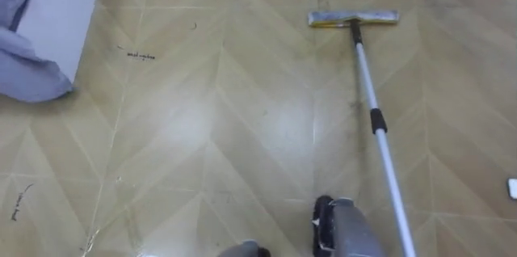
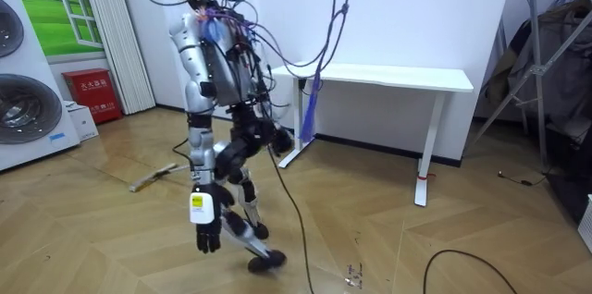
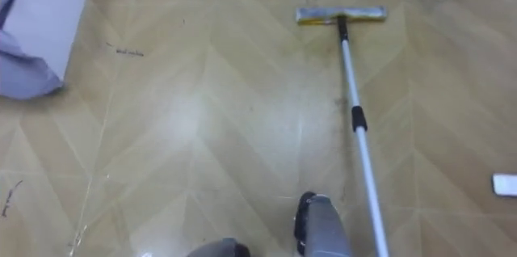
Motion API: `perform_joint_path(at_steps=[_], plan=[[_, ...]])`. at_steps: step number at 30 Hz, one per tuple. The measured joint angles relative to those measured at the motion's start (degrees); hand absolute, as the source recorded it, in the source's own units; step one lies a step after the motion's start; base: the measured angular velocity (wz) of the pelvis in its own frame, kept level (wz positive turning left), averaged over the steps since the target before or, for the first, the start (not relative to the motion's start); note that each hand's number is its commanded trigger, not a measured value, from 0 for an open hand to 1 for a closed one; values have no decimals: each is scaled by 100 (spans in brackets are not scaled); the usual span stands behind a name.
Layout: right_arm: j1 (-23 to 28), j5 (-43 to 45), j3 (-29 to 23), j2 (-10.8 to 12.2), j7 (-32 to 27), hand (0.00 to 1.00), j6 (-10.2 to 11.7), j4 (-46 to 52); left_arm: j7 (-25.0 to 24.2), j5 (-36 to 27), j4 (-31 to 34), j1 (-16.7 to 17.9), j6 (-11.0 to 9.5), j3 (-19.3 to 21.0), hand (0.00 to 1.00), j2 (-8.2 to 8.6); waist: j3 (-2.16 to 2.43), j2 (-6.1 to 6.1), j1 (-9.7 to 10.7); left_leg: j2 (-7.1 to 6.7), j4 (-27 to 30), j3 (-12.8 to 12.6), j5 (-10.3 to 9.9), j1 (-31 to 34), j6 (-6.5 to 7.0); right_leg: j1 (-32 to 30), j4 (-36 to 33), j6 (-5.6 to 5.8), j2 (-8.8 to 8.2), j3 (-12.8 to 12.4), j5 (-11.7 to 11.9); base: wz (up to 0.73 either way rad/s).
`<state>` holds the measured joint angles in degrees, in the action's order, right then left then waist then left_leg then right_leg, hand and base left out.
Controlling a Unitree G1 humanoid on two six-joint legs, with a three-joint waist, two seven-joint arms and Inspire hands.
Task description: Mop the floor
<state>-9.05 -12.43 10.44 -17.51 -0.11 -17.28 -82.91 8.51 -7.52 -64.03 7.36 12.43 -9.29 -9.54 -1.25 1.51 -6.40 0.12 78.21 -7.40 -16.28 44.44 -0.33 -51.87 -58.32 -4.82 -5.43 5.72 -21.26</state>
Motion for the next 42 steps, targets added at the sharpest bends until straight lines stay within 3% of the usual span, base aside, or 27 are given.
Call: perform_joint_path(at_steps=[1,2,4,6,7,8,10,12,14,16,18,20,23,25,27,28,29,30,31,32,33,34,36,38,40,41,42], plan=[[-482,38,4,-97,-5,100,11,9,79,-161,20,-3,-47,-19,0,-19,-5,-150,-167,56,684,-45,1017,456,-40,0,-222,-87,11,-55,-218,-32],[-991,47,14,-229,6,100,99,37,101,-266,100,-30,-56,-36,0,-63,-57,-249,-199,104,1278,15,1136,1055,-47,13,-399,-92,19,-70,-418,-26],[-1499,-31,54,-305,22,100,347,69,100,-302,232,-41,-99,-7,0,-126,-148,-349,-413,311,1385,4,920,1729,85,172,-469,-66,127,-97,-637,-14],[-1770,-189,84,-301,66,100,519,73,71,-302,203,-12,-108,-15,0,-141,-177,-410,-512,346,88,5,543,1812,65,532,-352,35,144,-85,-867,7],[-1771,-321,89,-309,70,100,537,80,2,-292,220,52,-108,-3,0,-140,-166,-390,-548,338,-1306,-7,489,1558,60,835,-204,130,156,-80,-1017,24],[-1680,-432,97,-310,91,100,526,84,-76,-279,208,61,-113,19,0,-142,-150,-327,-538,318,-2512,-4,455,1268,151,1135,-58,222,145,-69,-1178,27],[-1276,-647,105,-339,105,100,527,91,-159,-273,136,57,-85,28,0,-138,-97,-226,-409,142,-2659,-83,172,1028,652,1517,73,386,32,-109,-1343,64],[-648,-788,67,-354,146,100,539,-11,-182,-94,168,-46,-81,97,0,-129,-65,-166,-334,-75,-2633,-237,-132,708,896,1672,-216,600,-168,-215,-1206,71],[190,-833,135,-361,8,100,537,-225,-139,99,184,-187,-130,243,0,-44,70,36,-302,-261,-2626,-315,-504,312,1054,1616,-898,771,-228,-419,-489,26],[619,-836,151,-298,-134,100,538,-224,-111,78,202,-215,-209,243,0,-44,161,237,-147,-332,-2702,-174,-685,119,1068,1350,-1303,757,-141,-480,-117,-12],[881,-775,182,-160,-254,100,533,-211,1,90,217,-282,-251,222,0,-33,147,381,-4,-410,-2863,49,-709,-78,1037,856,-1454,752,-8,-533,-121,-34],[1035,-598,181,86,-404,100,532,-159,68,90,200,-244,-277,214,0,1,115,453,142,-472,-3175,323,-755,-443,934,382,-702,728,150,-532,-114,-62],[988,-322,112,272,-417,100,411,-48,102,102,196,-183,-211,239,0,80,92,425,171,-597,-3459,706,-839,-859,795,306,1091,511,204,-350,132,-54],[803,-220,107,266,-412,100,226,51,118,92,185,-123,-102,237,0,97,68,385,150,-612,-3482,893,-988,-1075,702,430,1560,394,245,-202,466,-28],[446,-95,66,192,-414,100,28,16,175,57,189,-85,25,238,0,87,33,289,107,-621,-3407,973,-1094,-1239,600,599,1438,318,129,-47,464,-3],[92,-47,41,74,-409,100,-87,-26,220,25,223,-77,94,231,0,57,18,226,75,-575,-2856,846,-1052,-1092,445,627,1236,267,60,34,401,8],[-259,-62,20,-80,-407,100,-89,-42,252,-126,269,-74,103,208,0,-5,-26,144,-9,-411,-1958,582,-800,-736,95,612,907,214,45,51,216,8],[-436,-75,24,-150,-409,100,-80,-43,273,-247,306,-65,108,181,0,-51,-38,79,-77,-317,-1478,474,-554,-527,-18,593,726,171,45,47,73,5],[-786,-119,144,-276,-398,100,-60,-37,349,-440,438,-12,113,-9,0,-159,-57,-30,-195,-214,-661,404,42,-121,-114,577,440,89,59,42,-157,8],[-1064,-174,211,-345,-387,100,43,-7,382,-448,631,106,116,-97,0,-242,-56,-142,-293,-78,-107,318,556,220,-113,583,266,-6,115,41,-327,5],[-1148,-253,211,-382,-351,100,110,2,380,-439,714,165,112,-97,0,-269,-56,-182,-364,-10,66,281,590,389,-97,595,224,-40,175,46,-399,-6],[-1373,-368,245,-414,-259,100,216,72,373,-416,851,286,113,-93,0,-291,-62,-215,-508,150,105,258,467,660,14,663,164,-59,254,71,-491,-14],[-1537,-577,293,-390,-117,100,379,101,288,-401,967,493,148,-75,0,-263,-91,-278,-607,222,-563,208,144,855,92,922,177,-92,300,122,-647,-5],[-1353,-881,297,-365,29,100,421,140,40,-380,941,673,136,-34,0,-246,-71,-211,-660,211,-2483,163,113,725,80,1444,396,-48,321,265,-915,10],[-831,-1066,266,-363,115,100,493,154,-99,-227,918,640,141,139,0,-239,-57,-192,-594,110,-2893,36,167,564,466,1855,562,137,232,327,-1131,53],[-455,-1075,232,-410,126,100,503,97,-169,-136,895,568,128,186,0,-217,-36,-123,-461,-23,-2906,-20,14,405,667,2061,570,209,123,300,-1197,83],[-291,-1072,219,-436,129,100,507,13,-185,-117,891,518,119,188,0,-201,-8,-47,-374,-83,-2888,-27,-57,350,737,2115,512,222,92,255,-1191,89]])
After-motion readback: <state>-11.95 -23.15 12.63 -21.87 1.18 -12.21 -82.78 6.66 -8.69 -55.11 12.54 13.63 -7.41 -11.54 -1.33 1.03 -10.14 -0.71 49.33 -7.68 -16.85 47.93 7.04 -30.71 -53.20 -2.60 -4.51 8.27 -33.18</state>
